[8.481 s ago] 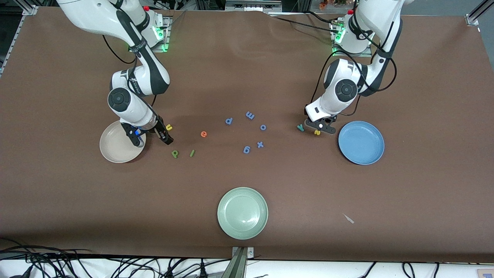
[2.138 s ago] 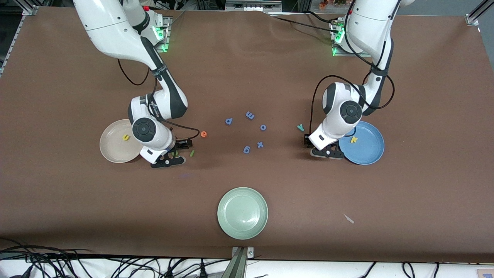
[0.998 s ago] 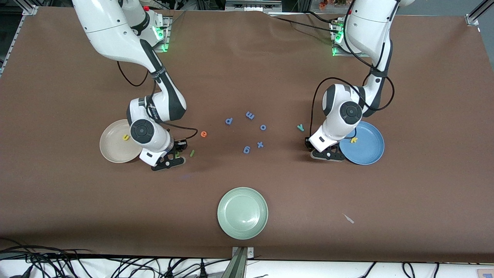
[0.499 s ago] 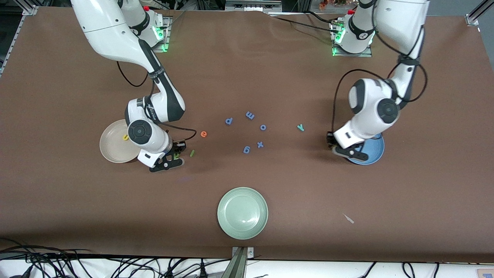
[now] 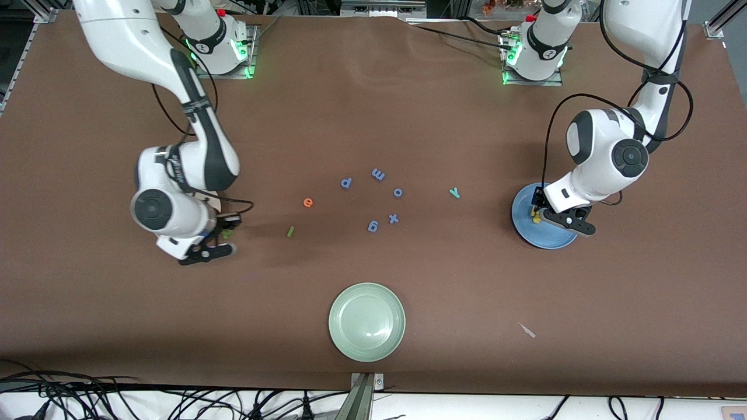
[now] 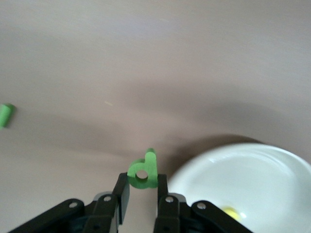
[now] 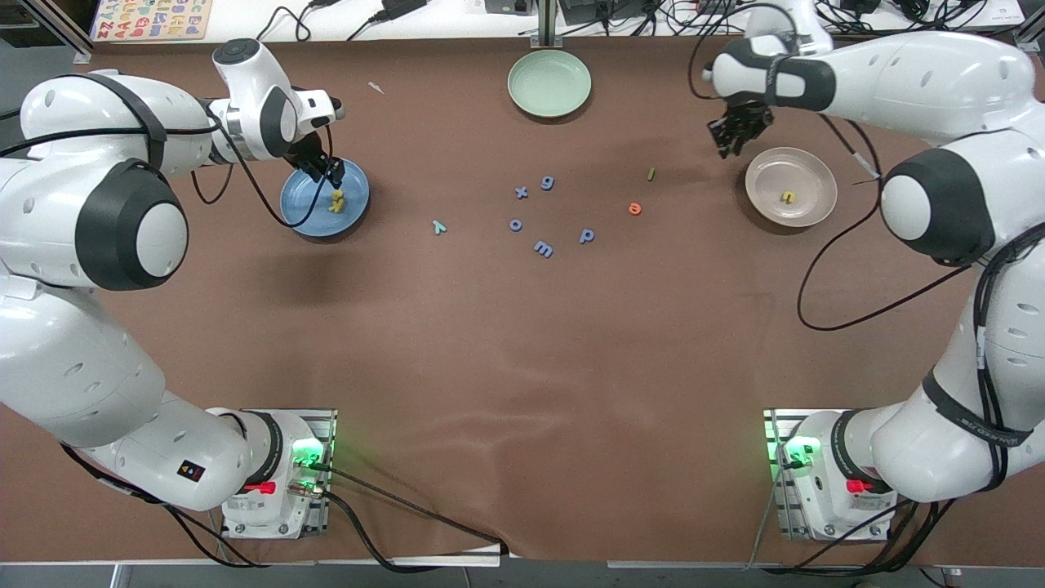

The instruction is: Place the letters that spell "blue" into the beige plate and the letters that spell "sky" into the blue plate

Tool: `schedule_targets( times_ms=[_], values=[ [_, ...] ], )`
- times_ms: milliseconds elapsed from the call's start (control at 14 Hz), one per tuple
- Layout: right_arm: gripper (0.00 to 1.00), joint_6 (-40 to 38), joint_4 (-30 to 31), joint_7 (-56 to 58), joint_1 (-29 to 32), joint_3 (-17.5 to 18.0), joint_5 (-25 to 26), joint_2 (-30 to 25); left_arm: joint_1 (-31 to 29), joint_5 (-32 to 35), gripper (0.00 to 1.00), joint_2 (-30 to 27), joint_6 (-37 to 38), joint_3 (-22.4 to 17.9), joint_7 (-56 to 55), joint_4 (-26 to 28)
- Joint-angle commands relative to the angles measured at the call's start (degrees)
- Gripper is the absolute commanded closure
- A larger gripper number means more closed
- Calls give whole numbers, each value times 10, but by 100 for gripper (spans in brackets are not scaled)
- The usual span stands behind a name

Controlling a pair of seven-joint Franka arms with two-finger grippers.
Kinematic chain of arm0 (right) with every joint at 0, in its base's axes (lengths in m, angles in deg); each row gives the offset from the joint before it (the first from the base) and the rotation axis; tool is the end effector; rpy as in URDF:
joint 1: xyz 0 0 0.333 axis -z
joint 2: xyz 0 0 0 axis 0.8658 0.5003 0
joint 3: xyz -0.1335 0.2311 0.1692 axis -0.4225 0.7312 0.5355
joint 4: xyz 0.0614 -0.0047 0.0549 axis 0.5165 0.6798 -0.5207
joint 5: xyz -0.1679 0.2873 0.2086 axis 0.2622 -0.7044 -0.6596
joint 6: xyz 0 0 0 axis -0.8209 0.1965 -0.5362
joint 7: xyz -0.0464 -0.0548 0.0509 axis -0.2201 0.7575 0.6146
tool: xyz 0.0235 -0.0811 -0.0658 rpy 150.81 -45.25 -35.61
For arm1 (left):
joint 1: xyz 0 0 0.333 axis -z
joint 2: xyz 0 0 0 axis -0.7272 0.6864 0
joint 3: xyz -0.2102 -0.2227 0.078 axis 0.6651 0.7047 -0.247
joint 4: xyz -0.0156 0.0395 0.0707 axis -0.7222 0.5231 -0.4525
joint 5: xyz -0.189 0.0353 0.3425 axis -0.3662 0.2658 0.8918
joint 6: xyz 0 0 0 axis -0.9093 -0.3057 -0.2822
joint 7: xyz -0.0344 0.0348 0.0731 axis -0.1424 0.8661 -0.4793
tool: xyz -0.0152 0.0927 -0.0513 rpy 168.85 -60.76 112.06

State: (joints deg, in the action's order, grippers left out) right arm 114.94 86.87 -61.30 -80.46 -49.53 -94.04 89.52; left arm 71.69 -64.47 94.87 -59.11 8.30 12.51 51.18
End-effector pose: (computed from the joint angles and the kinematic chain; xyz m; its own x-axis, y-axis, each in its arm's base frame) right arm 0.6390 0.1165 0.2552 0.9514 0.2496 -0.1803 0.2572 -0.9661 0.0197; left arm 0.5533 -0.0527 0.2390 0.9323 -0.3611 -0.0207 -0.3601 -0.9320 0.0408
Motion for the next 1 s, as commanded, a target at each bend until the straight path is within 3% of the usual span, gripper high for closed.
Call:
schedule_targets(
  times_ms=[0, 143, 356, 428, 499, 570, 784, 927],
  values=[
    [80, 6, 87, 64, -2, -35, -8, -68, 9, 13, 34, -18, 1, -1, -14, 9],
    [80, 27, 135, 88, -2, -57, -9, -93, 14, 11, 34, -37, 4, 30, -69, 13],
    [79, 105, 192, 130, -1, -81, -9, -98, 54, 11, 29, -53, 22, 78, -254, 13],
    [63, 113, 196, 130, -1, -81, -10, -96, 63, 11, 28, -53, 25, 97, -303, 13],
    [14, 113, 193, 120, -1, -81, -10, -95, 67, 11, 28, -51, 25, 120, -352, 13],
    [0, 108, 189, 112, -2, -80, -10, -96, 72, 11, 28, -41, 19, 130, -389, 11],
    [0, 101, 170, 8, -15, -65, -10, -94, 91, 6, 29, 22, -55, 130, -408, 7],
    [0, 101, 151, -71, -23, -34, -9, -85, 107, -69, 28, 61, -95, 130, -406, 4]
  ],
)
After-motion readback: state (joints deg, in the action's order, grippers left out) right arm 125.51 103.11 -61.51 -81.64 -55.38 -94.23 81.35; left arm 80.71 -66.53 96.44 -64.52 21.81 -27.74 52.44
